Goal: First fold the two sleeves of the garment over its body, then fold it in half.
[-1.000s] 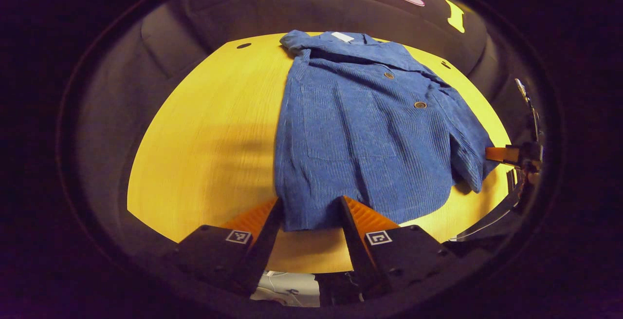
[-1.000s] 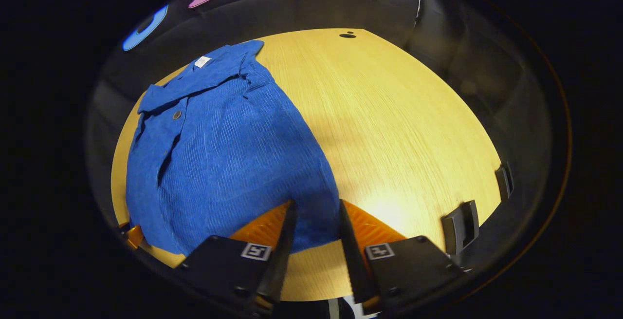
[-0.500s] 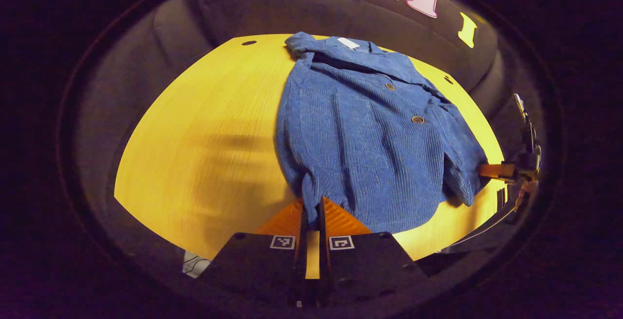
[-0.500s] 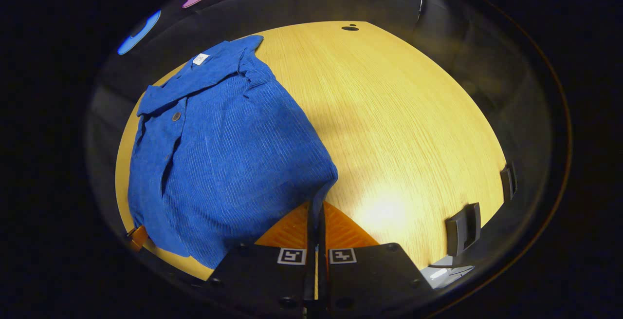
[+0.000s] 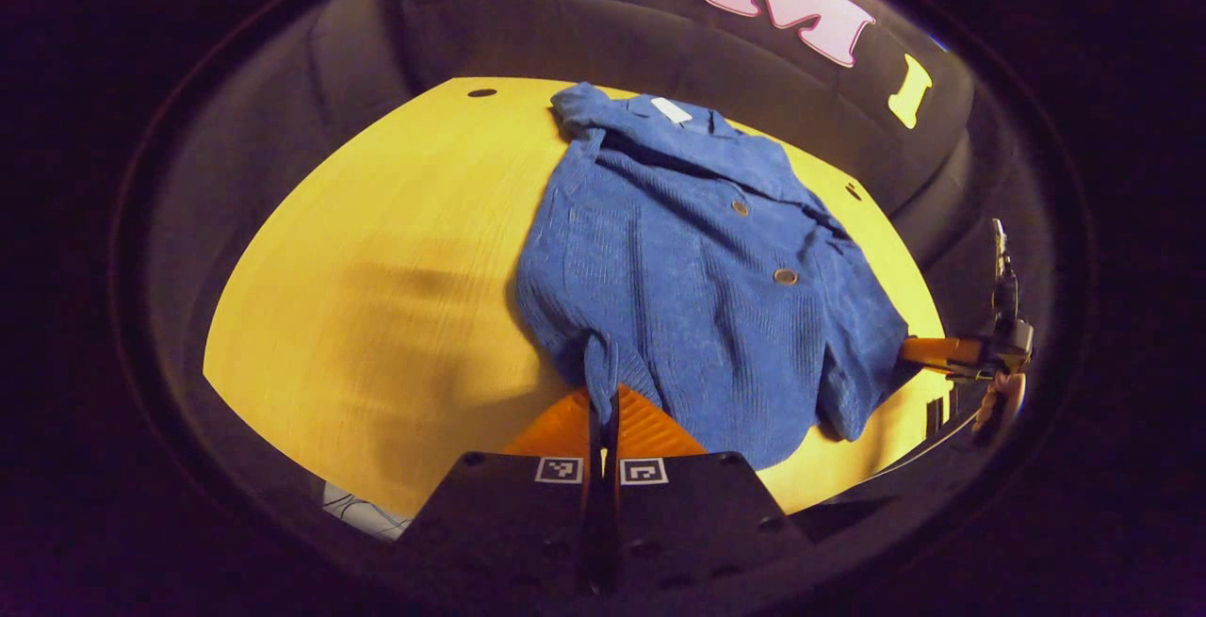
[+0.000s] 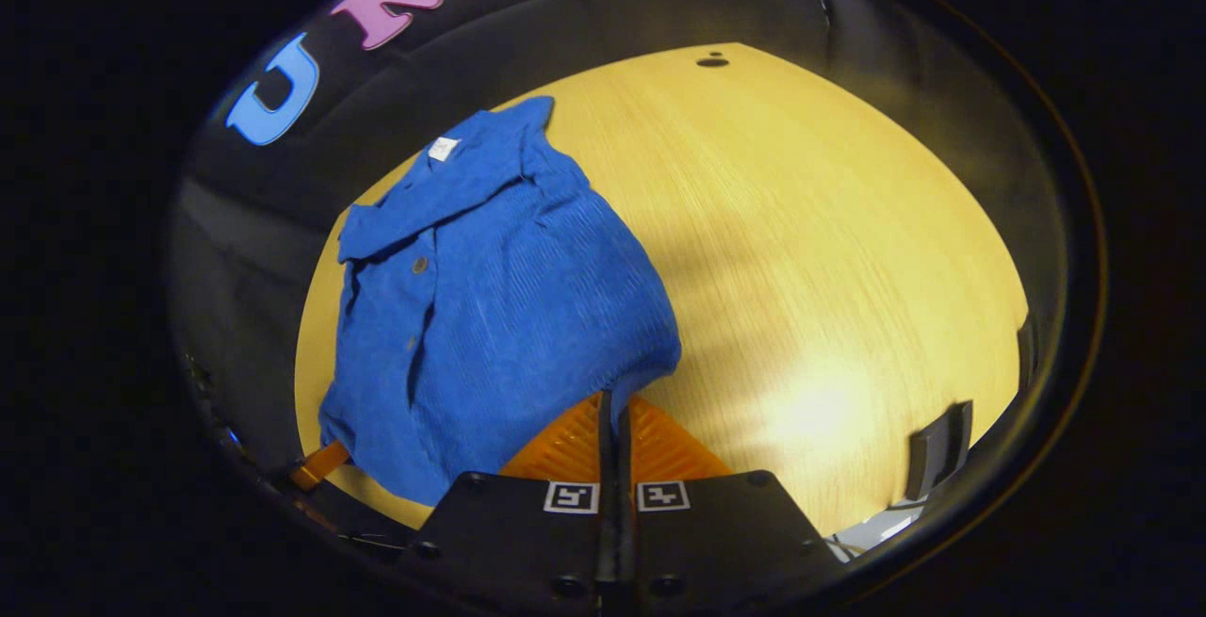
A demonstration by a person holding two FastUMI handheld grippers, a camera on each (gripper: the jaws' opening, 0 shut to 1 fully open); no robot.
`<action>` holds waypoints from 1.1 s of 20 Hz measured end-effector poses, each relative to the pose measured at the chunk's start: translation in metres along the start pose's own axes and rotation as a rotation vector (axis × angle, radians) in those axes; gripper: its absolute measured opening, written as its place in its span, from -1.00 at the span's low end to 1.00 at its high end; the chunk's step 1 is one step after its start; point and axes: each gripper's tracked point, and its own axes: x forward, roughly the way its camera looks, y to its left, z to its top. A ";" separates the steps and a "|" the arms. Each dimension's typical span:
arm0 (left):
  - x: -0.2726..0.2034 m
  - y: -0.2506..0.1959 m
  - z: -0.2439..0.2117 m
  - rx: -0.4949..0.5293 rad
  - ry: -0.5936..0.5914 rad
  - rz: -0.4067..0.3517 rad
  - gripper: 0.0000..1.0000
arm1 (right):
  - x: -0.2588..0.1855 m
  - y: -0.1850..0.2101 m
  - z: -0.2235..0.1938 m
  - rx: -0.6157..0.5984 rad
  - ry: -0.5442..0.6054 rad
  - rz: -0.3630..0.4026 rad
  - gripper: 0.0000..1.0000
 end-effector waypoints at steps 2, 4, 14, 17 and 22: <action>-0.009 -0.005 0.039 0.031 -0.080 -0.011 -1.00 | -0.001 0.022 0.036 -0.047 -0.063 0.044 -0.98; -0.013 -0.015 0.080 0.062 -0.142 -0.043 -1.00 | 0.004 0.044 0.072 -0.039 -0.098 0.091 -0.99; 0.079 0.025 0.347 0.150 -0.453 0.057 -1.00 | 0.097 0.105 0.326 0.043 -0.411 0.105 -0.99; 0.143 0.040 0.392 0.144 -0.482 0.109 -0.79 | 0.158 0.087 0.363 0.093 -0.424 0.000 -0.85; 0.164 0.047 0.397 0.062 -0.491 0.147 0.67 | 0.180 0.070 0.362 0.059 -0.431 -0.078 0.18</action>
